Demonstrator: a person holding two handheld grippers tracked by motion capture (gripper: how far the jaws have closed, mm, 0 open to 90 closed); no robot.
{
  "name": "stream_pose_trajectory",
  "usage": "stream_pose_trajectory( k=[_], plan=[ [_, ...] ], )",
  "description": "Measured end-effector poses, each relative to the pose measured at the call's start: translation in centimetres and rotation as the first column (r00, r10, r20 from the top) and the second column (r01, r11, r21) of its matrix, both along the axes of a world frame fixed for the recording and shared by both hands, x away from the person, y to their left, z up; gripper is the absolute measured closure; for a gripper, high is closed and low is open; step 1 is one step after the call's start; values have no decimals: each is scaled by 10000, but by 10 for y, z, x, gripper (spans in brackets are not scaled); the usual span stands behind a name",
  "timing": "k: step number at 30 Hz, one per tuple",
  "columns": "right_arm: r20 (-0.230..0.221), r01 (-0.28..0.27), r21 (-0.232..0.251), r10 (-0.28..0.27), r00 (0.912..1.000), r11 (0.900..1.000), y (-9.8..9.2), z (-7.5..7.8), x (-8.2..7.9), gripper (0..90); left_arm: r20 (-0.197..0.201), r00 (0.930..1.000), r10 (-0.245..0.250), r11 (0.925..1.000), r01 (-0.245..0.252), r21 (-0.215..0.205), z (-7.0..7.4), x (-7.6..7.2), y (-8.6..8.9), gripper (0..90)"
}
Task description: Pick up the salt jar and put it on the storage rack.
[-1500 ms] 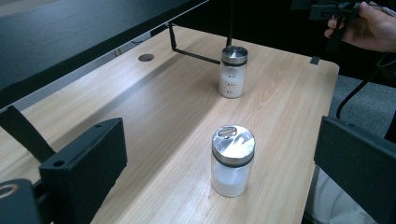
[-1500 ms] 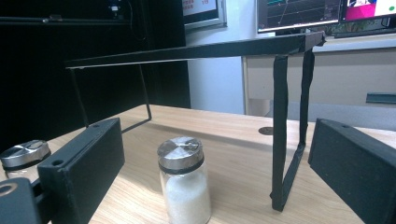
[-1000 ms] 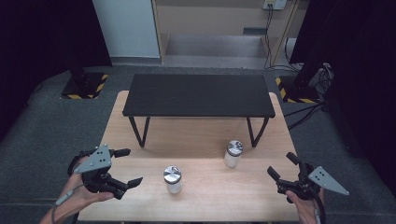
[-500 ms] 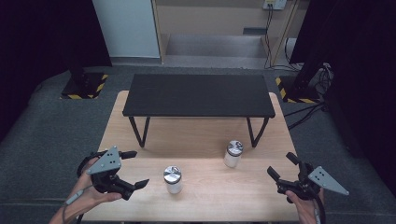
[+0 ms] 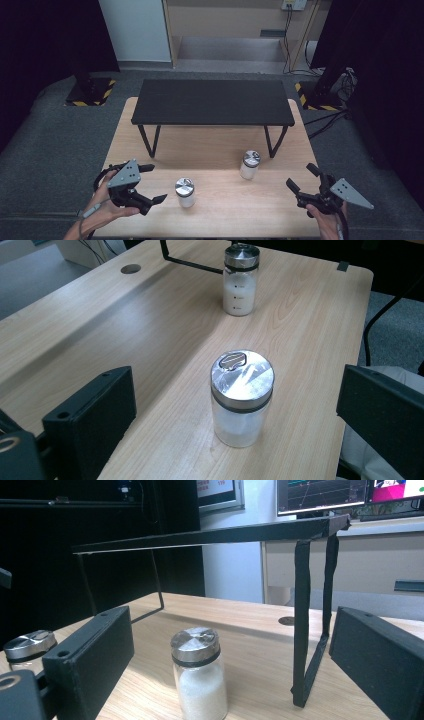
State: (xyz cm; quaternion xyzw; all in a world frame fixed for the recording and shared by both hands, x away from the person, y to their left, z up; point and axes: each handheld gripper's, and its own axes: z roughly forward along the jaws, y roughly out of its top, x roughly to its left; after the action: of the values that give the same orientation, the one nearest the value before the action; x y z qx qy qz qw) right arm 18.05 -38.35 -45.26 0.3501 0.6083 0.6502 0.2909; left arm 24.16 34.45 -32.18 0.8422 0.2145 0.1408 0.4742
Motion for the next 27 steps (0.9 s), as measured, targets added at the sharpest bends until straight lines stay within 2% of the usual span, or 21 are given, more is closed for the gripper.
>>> stream_pose_trajectory(
  k=[16, 27],
  plan=[
    [-7, -18, 3, 18, 10000, 10000, 0, 0, 0, 44, -316, 9992, -231, 9997, 232, 51, -20, 12, -14, 17],
    [-27, -35, -10, 35, 10000, 10000, 0, 0, 0, 45, -535, 9976, -435, 9984, 454, 339, -35, 22, -30, 31]
  ],
)
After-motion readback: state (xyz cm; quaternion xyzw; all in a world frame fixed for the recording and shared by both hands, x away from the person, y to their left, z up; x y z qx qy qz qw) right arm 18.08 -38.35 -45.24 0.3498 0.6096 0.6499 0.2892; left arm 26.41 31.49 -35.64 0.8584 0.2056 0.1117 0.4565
